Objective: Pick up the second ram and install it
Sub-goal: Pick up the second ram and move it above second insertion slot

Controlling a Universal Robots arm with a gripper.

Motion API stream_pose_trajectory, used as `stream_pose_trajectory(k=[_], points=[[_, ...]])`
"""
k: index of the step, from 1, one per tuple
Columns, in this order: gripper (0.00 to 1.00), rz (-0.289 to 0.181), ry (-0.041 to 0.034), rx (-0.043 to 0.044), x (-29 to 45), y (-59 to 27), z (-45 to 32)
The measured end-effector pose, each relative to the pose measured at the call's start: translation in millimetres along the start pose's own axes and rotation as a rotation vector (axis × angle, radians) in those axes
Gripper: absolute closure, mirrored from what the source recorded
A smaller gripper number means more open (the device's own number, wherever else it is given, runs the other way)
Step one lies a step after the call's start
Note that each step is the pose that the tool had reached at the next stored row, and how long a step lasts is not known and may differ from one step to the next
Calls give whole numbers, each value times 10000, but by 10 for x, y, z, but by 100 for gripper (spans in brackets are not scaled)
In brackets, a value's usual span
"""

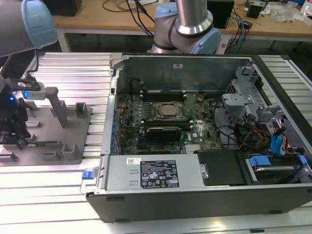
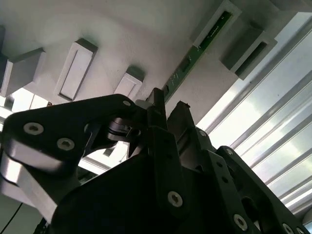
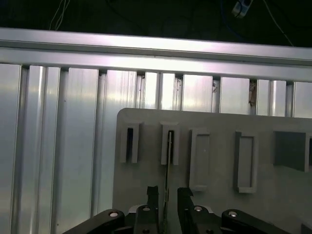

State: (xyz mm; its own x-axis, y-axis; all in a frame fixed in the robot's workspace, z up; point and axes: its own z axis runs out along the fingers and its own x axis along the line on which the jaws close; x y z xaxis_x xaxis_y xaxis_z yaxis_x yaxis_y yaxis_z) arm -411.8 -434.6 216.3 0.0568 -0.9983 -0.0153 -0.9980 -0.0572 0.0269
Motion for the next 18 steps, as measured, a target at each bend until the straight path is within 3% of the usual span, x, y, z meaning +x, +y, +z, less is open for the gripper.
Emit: stream_pose_trajectory(k=[5,11,13,18], points=[[72,0,1,-1,1,-2,65],[72,0,1,-1,1,-2,71],[81,0,0,0,1,-2,73],[81,0,1,-1,1,-4,73]])
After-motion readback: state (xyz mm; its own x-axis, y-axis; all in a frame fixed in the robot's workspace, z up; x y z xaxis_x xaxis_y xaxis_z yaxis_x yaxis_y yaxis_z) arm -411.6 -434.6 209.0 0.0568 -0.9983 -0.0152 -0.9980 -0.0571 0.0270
